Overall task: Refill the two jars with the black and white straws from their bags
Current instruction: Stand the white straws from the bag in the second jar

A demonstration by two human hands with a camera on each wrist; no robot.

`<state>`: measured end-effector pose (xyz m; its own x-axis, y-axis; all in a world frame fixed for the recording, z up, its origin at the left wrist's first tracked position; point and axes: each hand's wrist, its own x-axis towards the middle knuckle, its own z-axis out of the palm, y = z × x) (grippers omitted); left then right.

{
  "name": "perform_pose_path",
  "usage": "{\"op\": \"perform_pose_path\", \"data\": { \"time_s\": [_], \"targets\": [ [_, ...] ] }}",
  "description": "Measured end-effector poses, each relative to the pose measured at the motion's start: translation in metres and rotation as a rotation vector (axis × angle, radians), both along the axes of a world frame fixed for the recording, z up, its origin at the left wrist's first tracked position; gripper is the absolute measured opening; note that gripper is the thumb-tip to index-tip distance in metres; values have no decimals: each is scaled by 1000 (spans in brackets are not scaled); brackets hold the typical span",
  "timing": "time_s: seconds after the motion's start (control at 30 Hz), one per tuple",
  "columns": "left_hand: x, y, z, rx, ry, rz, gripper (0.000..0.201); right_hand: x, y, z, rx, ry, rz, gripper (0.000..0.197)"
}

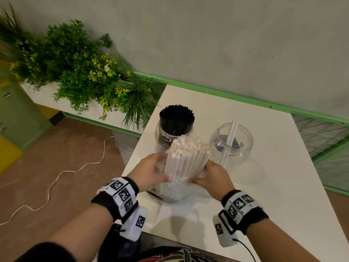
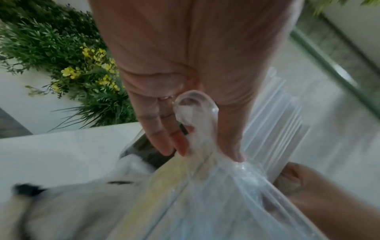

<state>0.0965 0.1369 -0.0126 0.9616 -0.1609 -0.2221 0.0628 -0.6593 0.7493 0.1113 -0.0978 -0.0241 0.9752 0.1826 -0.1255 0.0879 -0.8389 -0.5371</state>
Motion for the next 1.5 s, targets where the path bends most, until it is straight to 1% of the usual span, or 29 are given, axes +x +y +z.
{"op": "perform_pose_path", "data": {
  "time_s": [0.07,0.13,0.2,0.23,0.27,0.33,0.4,0.43,0.5,0.57,0.63,0.67,0.7,0.8,0.87,0.97,1.07,1.13,1.2,1.27,1.3,1.33,1.37,1.43,1.47,1.5],
  "targets": [
    [-2,-1,-11,49,52,-17,74,-5,1,-8,-38,52,11,59],
    [-4,2,-19,99,102,-22,75,-8,3,-13,-50,50,11,57],
    [-7,6,-19,173,126,-41,80,-10,6,-15,-75,30,21,58],
    [-8,8,-13,196,111,-45,86,-10,6,-15,-90,18,27,58],
    [-9,9,-4,189,66,-42,93,-10,7,-16,-108,11,31,58],
    [-11,5,27,104,-94,-44,104,-10,8,-15,-131,-6,42,58],
    [-7,-8,59,84,-270,-116,109,-12,10,-12,-158,-26,66,57],
    [-3,-17,70,126,-332,-178,108,-12,11,-10,-174,-31,80,57],
    [8,-34,78,272,-396,-310,99,-13,15,-6,-185,-68,117,56],
    [14,-45,70,428,-418,-420,81,-14,17,-7,-184,-113,141,55],
    [16,-47,59,497,-466,-446,56,-14,16,-11,-202,-138,163,58],
    [15,-45,57,488,-480,-426,48,-14,14,-13,-209,-133,161,60],
    [15,-44,56,470,-487,-405,44,-14,12,-15,-215,-114,151,61],
    [14,-38,55,461,-511,-384,42,-12,2,-21,-254,-31,148,67],
    [12,-33,54,451,-495,-376,40,-10,-4,-27,-279,19,140,73],
    [10,-29,53,446,-482,-366,39,-8,-11,-40,-315,97,129,87],
    [11,-33,52,466,-486,-377,38,-7,-12,-55,-394,196,143,102],
    [12,-35,52,468,-492,-378,37,-6,-9,-60,-443,209,159,106],
    [14,-35,53,472,-491,-375,40,-6,-10,-57,-460,177,175,106],
    [16,-33,53,475,-476,-363,43,-10,-16,-47,-419,129,178,102],
    [17,-32,54,476,-468,-356,44,-14,-20,-41,-375,82,176,97],
    [17,-32,54,476,-465,-352,44,-18,-24,-35,-314,-4,176,88],
    [17,-32,54,476,-465,-349,44,-23,-26,-30,-236,-136,176,74],
    [17,-33,54,480,-473,-346,43,-30,-25,-24,-75,-427,206,39],
    [17,-34,54,485,-474,-345,43,-31,-22,-22,-38,-522,270,25],
    [17,-34,54,488,-474,-344,43,-30,-19,-24,-59,-567,359,18]
  ]
}}
